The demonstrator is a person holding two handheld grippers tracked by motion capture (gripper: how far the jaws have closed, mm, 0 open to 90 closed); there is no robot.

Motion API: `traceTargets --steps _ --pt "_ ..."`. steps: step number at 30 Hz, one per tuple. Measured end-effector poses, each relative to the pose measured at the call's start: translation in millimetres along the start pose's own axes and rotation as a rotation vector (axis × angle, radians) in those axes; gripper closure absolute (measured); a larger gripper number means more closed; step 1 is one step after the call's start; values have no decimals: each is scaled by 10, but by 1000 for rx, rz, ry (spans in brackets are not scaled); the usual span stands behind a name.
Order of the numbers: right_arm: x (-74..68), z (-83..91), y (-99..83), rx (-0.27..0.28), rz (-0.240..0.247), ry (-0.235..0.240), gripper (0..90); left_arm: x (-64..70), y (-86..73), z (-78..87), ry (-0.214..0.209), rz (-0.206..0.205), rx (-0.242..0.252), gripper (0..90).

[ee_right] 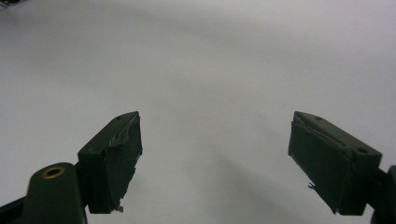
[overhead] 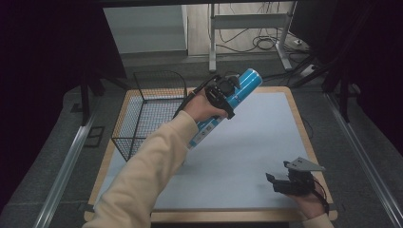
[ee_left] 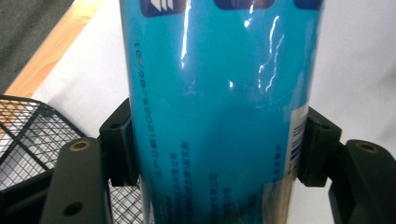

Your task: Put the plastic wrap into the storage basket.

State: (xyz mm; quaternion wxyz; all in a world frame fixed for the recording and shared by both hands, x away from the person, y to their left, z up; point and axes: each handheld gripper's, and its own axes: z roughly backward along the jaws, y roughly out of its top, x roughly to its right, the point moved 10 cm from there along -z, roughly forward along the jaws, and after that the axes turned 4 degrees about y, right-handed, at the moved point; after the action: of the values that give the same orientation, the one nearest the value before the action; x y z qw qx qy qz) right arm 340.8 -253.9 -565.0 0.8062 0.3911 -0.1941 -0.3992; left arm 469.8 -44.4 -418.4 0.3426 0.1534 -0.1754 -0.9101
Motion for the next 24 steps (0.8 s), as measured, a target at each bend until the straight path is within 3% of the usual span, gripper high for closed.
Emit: traceTargets --steps 7,16,24 --pt "7 7 -2 -1 5 -1 178 -76 40 -14 10 -1 -1 316" --pt "0 7 2 1 2 -1 178 -233 26 -47 26 26 -20 316" --pt "1 7 4 1 0 -4 178 -446 33 -2 79 44 -21 317"
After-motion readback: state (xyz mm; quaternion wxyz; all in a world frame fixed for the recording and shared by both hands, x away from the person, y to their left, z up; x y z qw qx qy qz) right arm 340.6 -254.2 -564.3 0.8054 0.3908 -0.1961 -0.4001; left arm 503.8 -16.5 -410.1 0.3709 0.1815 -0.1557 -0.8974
